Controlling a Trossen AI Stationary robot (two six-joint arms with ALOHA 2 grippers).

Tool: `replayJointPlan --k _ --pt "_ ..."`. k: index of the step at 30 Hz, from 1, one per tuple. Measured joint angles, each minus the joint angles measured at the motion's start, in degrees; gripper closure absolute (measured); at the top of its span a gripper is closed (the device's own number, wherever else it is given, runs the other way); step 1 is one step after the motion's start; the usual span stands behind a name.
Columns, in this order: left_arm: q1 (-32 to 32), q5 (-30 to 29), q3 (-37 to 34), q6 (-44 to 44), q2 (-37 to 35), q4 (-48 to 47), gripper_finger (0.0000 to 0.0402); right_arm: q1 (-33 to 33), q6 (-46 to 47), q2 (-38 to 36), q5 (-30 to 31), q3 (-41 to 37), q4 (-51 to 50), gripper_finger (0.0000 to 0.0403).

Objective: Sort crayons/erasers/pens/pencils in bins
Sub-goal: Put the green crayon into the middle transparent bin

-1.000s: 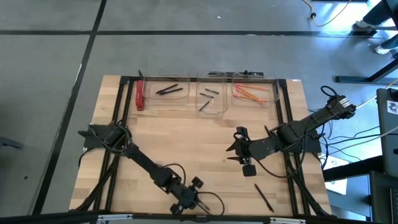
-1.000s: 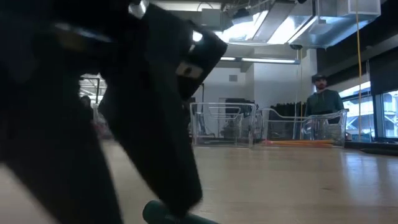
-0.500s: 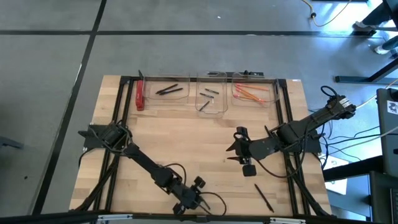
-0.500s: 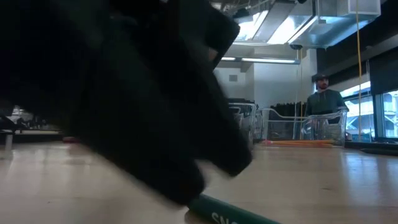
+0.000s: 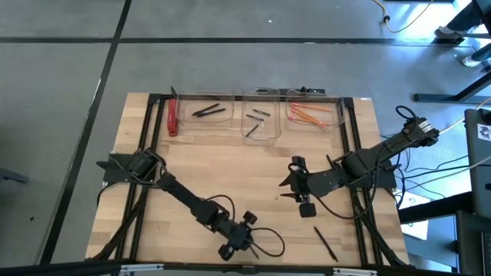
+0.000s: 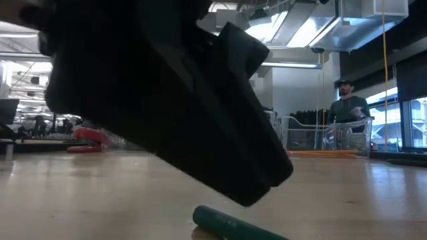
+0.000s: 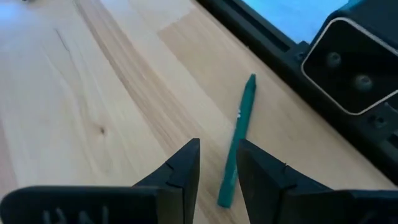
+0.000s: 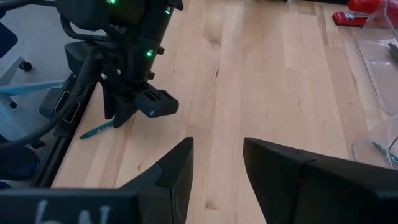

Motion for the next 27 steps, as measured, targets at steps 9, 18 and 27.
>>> replayJointPlan --k 9,18,27 --pt "-1.15 1.46 -0.28 4.14 0.0 -0.17 0.0304 0.0 0.0 0.0 0.0 0.0 0.02 0.026" --pt "0.1 1.17 -0.31 4.37 0.0 -0.47 0.0304 0.0 0.0 0.0 0.0 0.0 0.03 0.026" --pt "0.11 1.21 -0.33 4.35 0.0 -0.5 0.0304 0.0 0.11 0.0 0.0 0.0 0.04 0.026"
